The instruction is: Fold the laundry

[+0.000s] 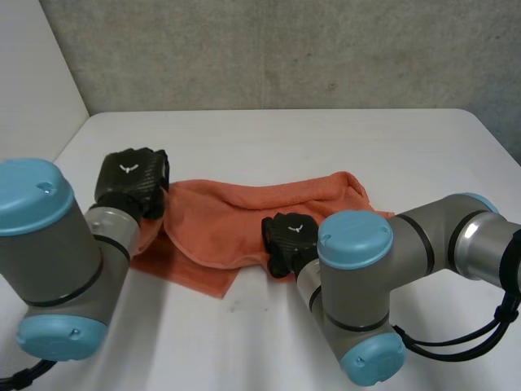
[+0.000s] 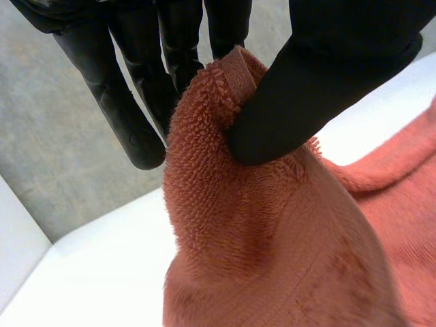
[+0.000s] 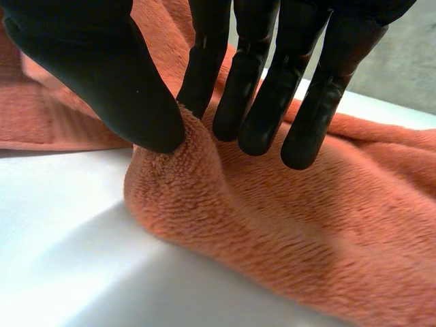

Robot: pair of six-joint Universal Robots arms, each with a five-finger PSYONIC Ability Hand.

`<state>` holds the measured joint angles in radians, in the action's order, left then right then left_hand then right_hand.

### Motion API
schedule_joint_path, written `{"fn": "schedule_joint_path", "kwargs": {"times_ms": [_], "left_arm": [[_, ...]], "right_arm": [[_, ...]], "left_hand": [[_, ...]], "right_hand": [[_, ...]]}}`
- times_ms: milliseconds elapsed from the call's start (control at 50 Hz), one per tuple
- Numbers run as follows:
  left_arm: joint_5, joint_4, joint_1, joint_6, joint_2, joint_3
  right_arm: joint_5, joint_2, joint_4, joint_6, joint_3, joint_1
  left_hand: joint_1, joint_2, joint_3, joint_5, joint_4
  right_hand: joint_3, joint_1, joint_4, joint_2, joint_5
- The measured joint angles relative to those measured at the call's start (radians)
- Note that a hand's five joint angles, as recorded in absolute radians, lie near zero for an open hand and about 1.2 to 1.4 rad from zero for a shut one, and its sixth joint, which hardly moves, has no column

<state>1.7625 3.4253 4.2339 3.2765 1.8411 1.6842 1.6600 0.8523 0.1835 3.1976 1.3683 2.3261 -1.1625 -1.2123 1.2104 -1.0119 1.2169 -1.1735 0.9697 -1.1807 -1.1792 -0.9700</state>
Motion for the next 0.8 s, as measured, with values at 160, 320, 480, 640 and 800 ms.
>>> {"fn": "schedule_joint_path", "kwargs": {"times_ms": [160, 320, 480, 640, 800], "left_arm": [[-0.027, -0.002, 0.046, 0.000, -0.048, 0.019], [-0.119, -0.009, 0.066, 0.001, -0.078, 0.083], [-0.196, -0.006, 0.039, -0.001, -0.040, 0.161], [-0.200, 0.016, 0.019, -0.002, 0.087, 0.142], [-0.199, 0.010, 0.003, -0.003, 0.100, 0.142]], "right_arm": [[0.042, 0.150, -0.020, -0.061, 0.020, -0.031], [0.003, 0.371, -0.081, -0.305, 0.059, -0.153], [-0.057, 0.422, -0.233, -0.537, 0.059, -0.210], [-0.059, 0.307, -0.230, -0.459, 0.031, -0.230], [-0.058, 0.241, -0.209, -0.369, 0.019, -0.236]], "left_hand": [[0.000, 0.000, 0.000, 0.000, 0.000], [0.000, 0.000, 0.000, 0.000, 0.000], [0.000, -0.001, 0.002, 0.000, 0.000], [0.409, 0.446, -0.428, 0.408, -0.436], [0.674, 0.717, -0.714, 0.692, -0.724]], "right_hand": [[-0.007, 0.000, -0.009, -0.001, -0.002], [-0.009, 0.000, -0.009, -0.001, -0.002], [-0.010, 0.000, -0.009, -0.001, -0.008], [-0.010, 0.000, -0.009, -0.001, -0.009], [-0.010, 0.000, -0.009, -0.001, -0.009]]}}
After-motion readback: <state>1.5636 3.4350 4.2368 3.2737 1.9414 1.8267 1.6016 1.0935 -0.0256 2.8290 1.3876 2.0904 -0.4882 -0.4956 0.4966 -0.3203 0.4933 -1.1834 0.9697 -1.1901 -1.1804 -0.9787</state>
